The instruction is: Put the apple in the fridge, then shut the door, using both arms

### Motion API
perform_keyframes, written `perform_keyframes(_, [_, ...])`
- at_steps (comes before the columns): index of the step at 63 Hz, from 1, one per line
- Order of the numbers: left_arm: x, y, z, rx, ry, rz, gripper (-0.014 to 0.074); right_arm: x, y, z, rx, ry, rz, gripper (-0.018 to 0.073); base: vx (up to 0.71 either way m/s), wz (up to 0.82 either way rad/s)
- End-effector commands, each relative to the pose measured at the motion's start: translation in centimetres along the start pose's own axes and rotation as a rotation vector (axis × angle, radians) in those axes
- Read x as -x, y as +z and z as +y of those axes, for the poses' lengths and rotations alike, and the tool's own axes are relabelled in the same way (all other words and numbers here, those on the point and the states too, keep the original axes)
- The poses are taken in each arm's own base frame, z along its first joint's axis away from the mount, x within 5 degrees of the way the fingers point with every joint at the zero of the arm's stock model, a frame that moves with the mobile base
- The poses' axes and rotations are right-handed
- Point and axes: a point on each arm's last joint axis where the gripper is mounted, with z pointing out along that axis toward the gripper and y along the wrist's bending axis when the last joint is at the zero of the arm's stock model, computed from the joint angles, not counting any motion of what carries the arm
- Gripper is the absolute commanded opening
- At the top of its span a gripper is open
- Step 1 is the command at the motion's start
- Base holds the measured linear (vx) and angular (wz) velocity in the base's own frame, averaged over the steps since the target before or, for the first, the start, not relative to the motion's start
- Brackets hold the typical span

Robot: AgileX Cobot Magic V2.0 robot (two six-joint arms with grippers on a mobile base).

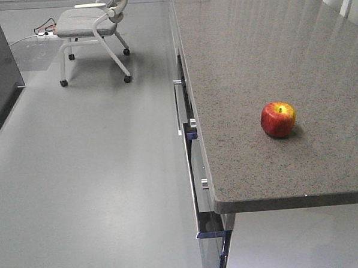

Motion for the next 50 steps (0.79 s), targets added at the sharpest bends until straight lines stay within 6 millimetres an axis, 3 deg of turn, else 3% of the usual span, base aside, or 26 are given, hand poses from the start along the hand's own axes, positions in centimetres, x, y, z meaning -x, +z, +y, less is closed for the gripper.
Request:
perform_keyframes(1, [0.0,-0.1,0.0,-0.01,-0.009,-0.062,-0.0006,0.3,-0.1,0.0,-0.005,-0.008,-0.076,0.0004,0.0,0.0])
perform_keyframes(34, [0.0,-0.1,0.0,-0.01,-0.009,-0.062,-0.0006,0.7,-0.1,-0.1,-0.006,0.025,-0.11,0.0004,0.0,0.0])
perform_keyframes(43, [0.0,-0.1,0.0,-0.01,-0.009,-0.062,-0.0006,3.1,-0.3,-0.1,-0.005,0.021,-0.134,0.0004,0.0,0.0])
perform_keyframes(50, [0.0,-0.1,0.0,-0.01,-0.009,-0.062,-0.0006,7.1,-0.4,-0.1,-0.001,-0.021,-0.082,0.0004,0.0,0.0])
